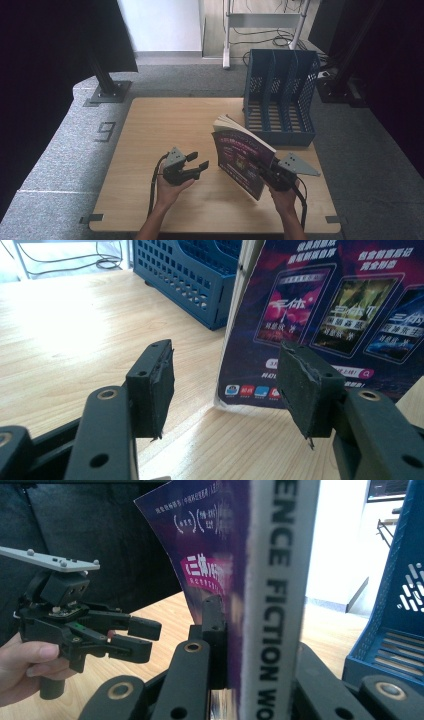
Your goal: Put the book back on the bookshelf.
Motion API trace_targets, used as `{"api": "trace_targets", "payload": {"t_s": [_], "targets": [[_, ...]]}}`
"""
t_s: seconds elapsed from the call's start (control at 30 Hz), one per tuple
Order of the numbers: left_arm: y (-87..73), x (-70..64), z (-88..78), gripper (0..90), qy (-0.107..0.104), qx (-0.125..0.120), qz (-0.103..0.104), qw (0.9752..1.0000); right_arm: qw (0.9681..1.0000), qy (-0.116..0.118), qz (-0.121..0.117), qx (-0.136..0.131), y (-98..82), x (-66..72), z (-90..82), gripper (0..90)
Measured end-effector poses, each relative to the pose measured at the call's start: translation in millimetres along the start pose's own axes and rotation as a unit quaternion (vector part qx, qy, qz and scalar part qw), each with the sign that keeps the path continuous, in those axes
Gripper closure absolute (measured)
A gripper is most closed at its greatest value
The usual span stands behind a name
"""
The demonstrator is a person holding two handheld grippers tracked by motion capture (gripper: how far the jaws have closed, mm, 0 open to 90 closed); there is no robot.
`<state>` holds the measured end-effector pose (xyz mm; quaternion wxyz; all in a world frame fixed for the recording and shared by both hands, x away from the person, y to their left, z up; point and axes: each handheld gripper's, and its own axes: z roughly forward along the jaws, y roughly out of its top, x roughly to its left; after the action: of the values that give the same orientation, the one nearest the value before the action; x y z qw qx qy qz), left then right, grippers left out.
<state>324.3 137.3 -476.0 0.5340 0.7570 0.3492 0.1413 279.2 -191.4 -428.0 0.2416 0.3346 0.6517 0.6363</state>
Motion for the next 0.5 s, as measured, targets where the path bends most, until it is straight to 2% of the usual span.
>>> {"api": "trace_targets", "payload": {"t_s": [0.5], "targets": [[-2.3,1.5,2.6,40.6,0.002,0.008,-0.003,1.0,0.9996,-0.018,0.009,-0.019,5.1,-7.7,-10.0,81.6]]}}
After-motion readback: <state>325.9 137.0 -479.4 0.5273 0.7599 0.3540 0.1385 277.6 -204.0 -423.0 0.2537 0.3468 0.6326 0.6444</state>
